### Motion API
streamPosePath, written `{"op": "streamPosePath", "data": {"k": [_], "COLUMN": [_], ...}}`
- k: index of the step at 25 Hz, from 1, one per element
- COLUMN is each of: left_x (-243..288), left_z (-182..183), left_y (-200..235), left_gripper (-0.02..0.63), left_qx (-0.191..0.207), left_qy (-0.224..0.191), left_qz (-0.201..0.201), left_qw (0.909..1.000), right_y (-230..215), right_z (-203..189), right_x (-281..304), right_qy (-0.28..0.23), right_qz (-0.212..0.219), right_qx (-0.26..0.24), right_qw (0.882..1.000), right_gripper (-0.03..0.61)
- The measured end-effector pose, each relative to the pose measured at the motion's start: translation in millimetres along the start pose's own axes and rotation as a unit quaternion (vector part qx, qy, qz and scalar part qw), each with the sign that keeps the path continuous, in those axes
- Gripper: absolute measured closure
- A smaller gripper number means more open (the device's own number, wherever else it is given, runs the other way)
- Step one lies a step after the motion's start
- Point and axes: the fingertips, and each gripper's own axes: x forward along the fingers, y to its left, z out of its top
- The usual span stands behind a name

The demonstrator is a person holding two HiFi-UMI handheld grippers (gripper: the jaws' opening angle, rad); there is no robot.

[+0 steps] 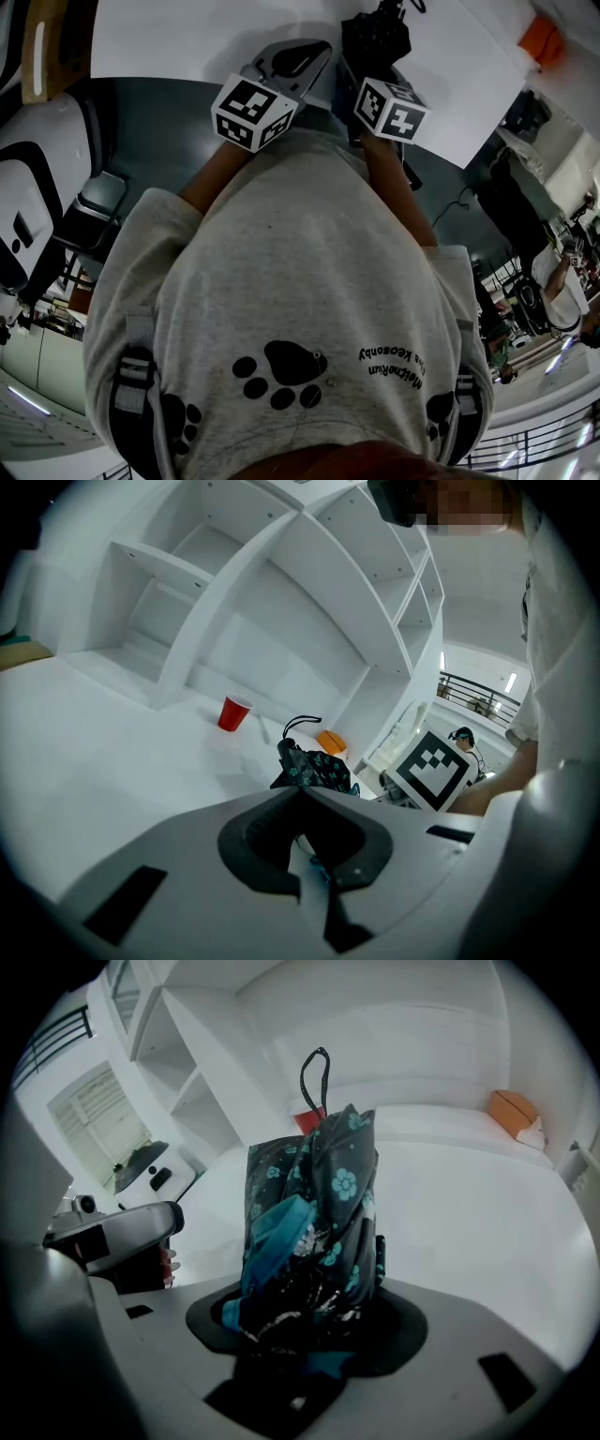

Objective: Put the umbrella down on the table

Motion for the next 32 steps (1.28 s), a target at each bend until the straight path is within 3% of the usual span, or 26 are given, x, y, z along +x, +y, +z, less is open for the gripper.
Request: {"op": "streamPosePath", "data": {"k": [21,32], "left_x": [-2,-20], "left_z": [4,10], "left_y": [-2,-35], "left_gripper": [0.595,0.595], "left_qx": [-0.004,0.025], "left_qy": [0.0,-0.022], "left_qz": [-0.008,-0.021], "left_qw": [1.0,0.9992], "right_y": [4,20], "right_z": [4,7], "right_x": [-17,-76], "right_qy": [0.028,-0.052], "right_qz": [-0.016,-0.009], "right_qx": [0.019,-0.014], "right_qw": [0.999,0.999], "right_gripper": [0.273,0.272]}}
